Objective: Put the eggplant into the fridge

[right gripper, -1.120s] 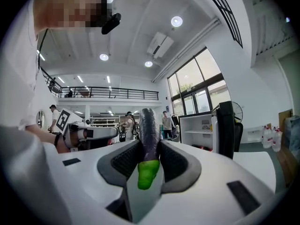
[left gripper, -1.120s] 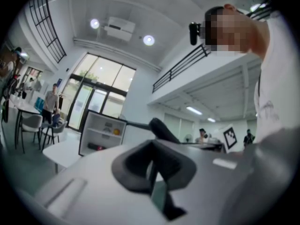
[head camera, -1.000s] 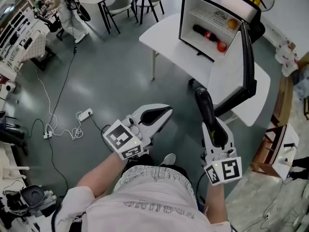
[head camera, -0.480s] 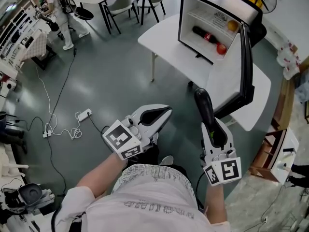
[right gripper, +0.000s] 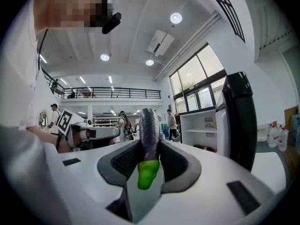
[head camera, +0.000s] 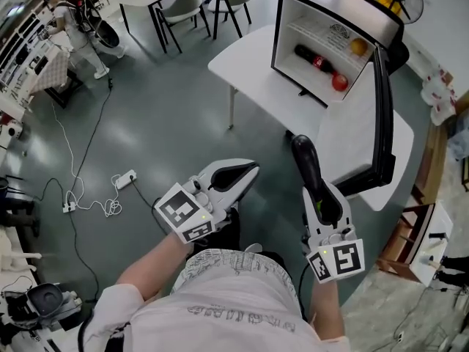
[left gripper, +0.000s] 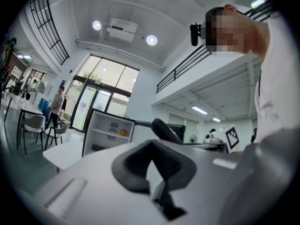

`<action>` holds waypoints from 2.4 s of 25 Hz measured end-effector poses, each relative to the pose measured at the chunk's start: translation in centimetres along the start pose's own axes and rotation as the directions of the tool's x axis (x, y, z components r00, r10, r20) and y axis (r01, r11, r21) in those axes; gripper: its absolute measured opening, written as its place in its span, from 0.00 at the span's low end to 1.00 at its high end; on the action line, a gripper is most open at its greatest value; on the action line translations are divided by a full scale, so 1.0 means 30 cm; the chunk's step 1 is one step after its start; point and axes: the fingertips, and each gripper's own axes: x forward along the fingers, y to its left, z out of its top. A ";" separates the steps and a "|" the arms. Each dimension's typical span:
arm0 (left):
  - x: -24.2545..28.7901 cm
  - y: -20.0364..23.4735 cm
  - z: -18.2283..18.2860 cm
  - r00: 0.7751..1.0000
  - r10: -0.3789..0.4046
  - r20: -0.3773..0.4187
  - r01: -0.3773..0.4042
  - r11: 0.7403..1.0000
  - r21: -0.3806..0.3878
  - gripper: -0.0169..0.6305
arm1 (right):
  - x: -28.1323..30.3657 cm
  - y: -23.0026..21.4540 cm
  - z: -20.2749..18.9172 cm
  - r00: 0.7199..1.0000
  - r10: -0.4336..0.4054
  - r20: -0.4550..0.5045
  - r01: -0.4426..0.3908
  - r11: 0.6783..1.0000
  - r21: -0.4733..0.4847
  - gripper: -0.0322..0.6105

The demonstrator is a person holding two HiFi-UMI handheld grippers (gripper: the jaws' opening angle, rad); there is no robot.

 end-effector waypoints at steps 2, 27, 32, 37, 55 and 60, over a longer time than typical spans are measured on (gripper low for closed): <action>0.014 0.050 -0.003 1.000 -0.006 -0.005 0.006 1.000 -0.005 0.04 | 0.044 -0.016 -0.005 1.000 -0.009 -0.006 0.009 1.000 0.001 0.25; 0.283 0.714 0.015 0.993 -0.101 -0.056 0.096 0.992 -0.082 0.04 | 0.673 -0.279 -0.026 0.986 -0.143 -0.080 0.146 0.989 0.026 0.25; 0.336 0.820 0.034 0.989 -0.132 -0.062 0.127 0.988 -0.086 0.04 | 0.776 -0.317 -0.016 0.981 -0.173 -0.088 0.176 0.984 0.025 0.25; 0.386 0.909 0.029 0.985 -0.158 -0.074 0.152 0.984 -0.089 0.04 | 0.869 -0.360 -0.020 0.975 -0.200 -0.098 0.203 0.979 0.024 0.25; 0.502 1.140 0.084 0.972 -0.221 -0.080 0.214 0.973 -0.092 0.04 | 1.121 -0.508 0.035 0.951 -0.285 -0.115 0.282 0.958 -0.044 0.25; 0.540 1.182 0.074 0.974 -0.210 -0.084 0.201 0.974 -0.101 0.04 | 1.165 -0.600 0.041 0.946 -0.302 -0.119 0.295 0.953 -0.074 0.25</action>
